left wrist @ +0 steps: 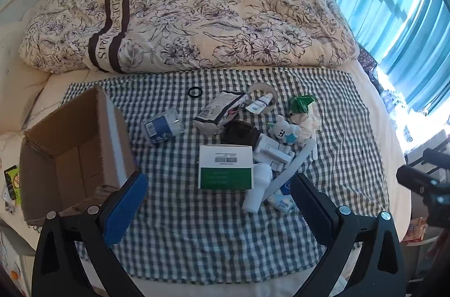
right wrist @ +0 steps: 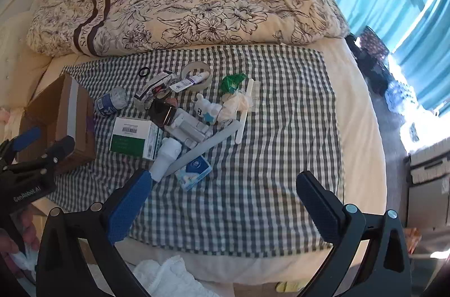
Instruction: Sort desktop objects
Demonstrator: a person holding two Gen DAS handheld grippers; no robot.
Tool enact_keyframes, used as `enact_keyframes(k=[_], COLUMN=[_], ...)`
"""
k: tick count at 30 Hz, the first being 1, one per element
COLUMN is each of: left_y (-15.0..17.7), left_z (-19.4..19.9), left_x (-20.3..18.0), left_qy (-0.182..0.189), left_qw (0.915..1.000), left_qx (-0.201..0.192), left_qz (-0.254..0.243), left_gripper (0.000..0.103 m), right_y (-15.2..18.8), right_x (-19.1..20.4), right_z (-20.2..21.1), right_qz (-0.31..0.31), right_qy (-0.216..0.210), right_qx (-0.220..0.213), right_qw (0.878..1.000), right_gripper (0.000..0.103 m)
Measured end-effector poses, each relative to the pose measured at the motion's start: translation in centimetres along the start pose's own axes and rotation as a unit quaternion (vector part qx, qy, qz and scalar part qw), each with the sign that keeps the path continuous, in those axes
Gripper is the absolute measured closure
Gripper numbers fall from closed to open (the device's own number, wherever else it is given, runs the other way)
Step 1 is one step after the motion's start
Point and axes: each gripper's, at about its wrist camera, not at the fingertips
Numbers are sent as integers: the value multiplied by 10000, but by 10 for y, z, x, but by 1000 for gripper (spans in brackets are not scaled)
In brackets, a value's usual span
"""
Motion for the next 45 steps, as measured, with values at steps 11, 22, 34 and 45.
enact_keyframes(k=[11, 22, 34, 45], left_y=[9, 8, 0, 0], left_z=[-98, -171, -192, -195], left_x=[-23, -9, -14, -17], left_qy=[0, 14, 27, -87], left_qw=[9981, 9945, 9948, 9940], left_qx=[608, 1037, 1015, 1092], left_qz=[69, 143, -29, 61], left_gripper=[0, 0, 0, 0], right_y=[-17, -44, -98, -103], right_x=[-26, -24, -17, -15], right_z=[-82, -164, -248, -297], right_qz=[-200, -411, -515, -688], right_qy=[-555, -469, -295, -243], right_qx=[635, 1126, 1309, 1733], right_qw=[9962, 9917, 9896, 9822], right_gripper=[0, 0, 2, 51])
Point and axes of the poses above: each gripper's, at about its wrist camera, not at the fingertips, and z roughly against the way its jaws point, x to its left, y to its underside, and after that the axes turned 2 degrees about y, right-handed
